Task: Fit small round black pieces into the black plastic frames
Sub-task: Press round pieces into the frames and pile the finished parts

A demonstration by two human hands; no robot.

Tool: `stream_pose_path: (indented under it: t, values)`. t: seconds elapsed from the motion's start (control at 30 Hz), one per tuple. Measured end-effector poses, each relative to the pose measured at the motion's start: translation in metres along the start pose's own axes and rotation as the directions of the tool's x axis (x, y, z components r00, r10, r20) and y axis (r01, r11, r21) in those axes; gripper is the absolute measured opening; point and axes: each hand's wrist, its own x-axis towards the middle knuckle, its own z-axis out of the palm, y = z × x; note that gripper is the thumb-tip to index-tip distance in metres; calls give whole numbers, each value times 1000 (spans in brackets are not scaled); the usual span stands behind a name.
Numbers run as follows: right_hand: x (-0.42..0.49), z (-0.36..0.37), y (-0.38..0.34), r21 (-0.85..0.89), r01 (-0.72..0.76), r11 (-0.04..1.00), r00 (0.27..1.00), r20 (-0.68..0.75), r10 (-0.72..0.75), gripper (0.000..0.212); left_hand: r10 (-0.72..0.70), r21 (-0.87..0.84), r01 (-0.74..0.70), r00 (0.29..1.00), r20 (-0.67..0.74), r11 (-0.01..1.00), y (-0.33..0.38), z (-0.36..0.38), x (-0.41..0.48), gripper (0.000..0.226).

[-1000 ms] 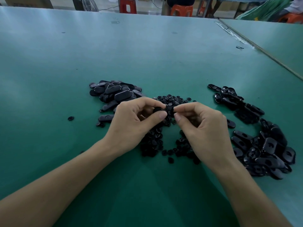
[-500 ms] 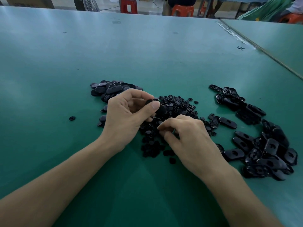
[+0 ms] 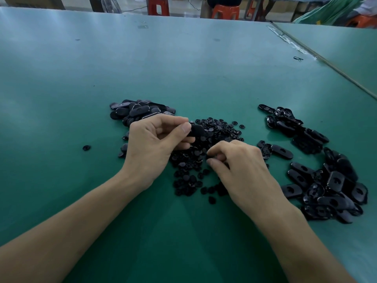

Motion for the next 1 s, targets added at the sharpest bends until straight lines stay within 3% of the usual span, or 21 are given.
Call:
stream_pose_path:
  t: [0.13,0.5,0.7,1.0]
  values:
    - [0,-2,0,36,-54,998,998,-20,55,9,-14,9,14,1000,6,1000,-2,-3,1,9]
    - [2,-7,0,151,0,989,997,-79,12,13,4,49,-7,999,51,999,-2,-5,1,20]
    - [1,-8,-4,366,78,927,980,-201,-3,13,35,126,-47,995,93,991,0,-2,-4,26]
    - [3,-5,-2,556,32,831,988,-141,56,21,26,118,-39,993,114,992,6,0,-8,27]
